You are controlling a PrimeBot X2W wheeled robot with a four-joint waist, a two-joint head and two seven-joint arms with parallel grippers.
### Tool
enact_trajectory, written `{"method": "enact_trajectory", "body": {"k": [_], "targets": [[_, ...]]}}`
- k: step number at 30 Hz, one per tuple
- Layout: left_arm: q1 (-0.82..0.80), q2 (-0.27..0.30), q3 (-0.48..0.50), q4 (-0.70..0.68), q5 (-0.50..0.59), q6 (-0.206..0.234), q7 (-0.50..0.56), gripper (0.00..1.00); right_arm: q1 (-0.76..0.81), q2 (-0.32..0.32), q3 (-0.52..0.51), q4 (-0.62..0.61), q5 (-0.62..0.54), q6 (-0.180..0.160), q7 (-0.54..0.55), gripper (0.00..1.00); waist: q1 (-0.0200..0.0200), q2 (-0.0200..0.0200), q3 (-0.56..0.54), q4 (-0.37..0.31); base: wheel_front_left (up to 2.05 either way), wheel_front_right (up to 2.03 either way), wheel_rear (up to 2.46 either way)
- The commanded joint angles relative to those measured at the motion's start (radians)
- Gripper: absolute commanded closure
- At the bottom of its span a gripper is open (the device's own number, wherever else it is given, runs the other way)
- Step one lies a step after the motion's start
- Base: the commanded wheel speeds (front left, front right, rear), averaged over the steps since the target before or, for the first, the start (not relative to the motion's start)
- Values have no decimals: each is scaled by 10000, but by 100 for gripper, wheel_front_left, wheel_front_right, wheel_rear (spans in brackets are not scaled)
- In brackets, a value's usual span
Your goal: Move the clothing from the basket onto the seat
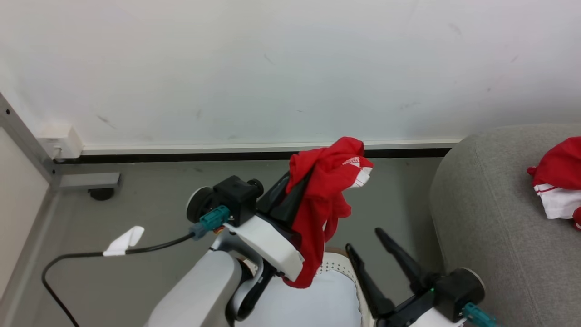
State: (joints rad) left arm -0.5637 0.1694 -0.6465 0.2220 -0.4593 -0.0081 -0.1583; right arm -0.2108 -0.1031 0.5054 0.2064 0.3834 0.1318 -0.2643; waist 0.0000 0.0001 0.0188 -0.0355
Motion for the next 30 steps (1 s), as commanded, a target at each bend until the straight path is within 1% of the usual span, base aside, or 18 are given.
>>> {"method": "enact_trajectory", "body": {"k": [1, 6, 9, 18, 22, 24, 25, 26, 27, 30], "targets": [[34, -16, -21, -47, -72, 5, 9, 100, -170, -29, 89, 160, 133, -22, 1, 0, 0, -1, 1, 53, 0, 0, 0], [20, -245, -323, -100, -84, -124, 29, 100, -663, 141, 944, 1085, 371, -22, 1, 0, 0, -1, 4, 316, 0, 0, 0], [83, -382, -524, -149, -108, -194, 46, 100, -965, 225, 1210, 1678, 555, -22, 2, 0, 0, -1, 2, 537, 0, 0, 0], [331, -729, -1230, -618, -271, -413, 239, 100, -1530, 330, 1421, 3265, 936, -23, 3, 0, 0, -1, -99, 1364, 0, 0, 0], [465, -813, -1499, -857, -345, -508, 352, 100, -1681, 330, 1362, 3617, 1043, -23, 2, 0, 0, -1, -177, 1670, 0, 0, 0], [547, -812, -1594, -908, -395, -518, 425, 100, -1762, 366, 1255, 3593, 1100, -23, 2, 0, 0, -1, -217, 1778, 0, 0, 0], [579, -789, -1614, -909, -424, -523, 451, 100, -1770, 377, 1187, 3550, 1121, -23, 2, 32, 0, -1, -234, 1814, 0, 0, 0], [592, -753, -1628, -913, -428, -497, 473, 100, -1772, 389, 1110, 3492, 1118, -23, 2, 70, 0, -1, -248, 1839, 0, 0, 0], [605, -731, -1628, -919, -438, -484, 481, 100, -1760, 402, 1058, 3446, 1111, -23, 2, 100, 0, -1, -258, 1858, 0, 0, 0], [678, -675, -1601, -910, -492, -446, 456, 100, -1643, 430, 986, 3346, 1081, -23, 2, 100, 0, -1, -298, 1887, 0, 0, 0]]}}
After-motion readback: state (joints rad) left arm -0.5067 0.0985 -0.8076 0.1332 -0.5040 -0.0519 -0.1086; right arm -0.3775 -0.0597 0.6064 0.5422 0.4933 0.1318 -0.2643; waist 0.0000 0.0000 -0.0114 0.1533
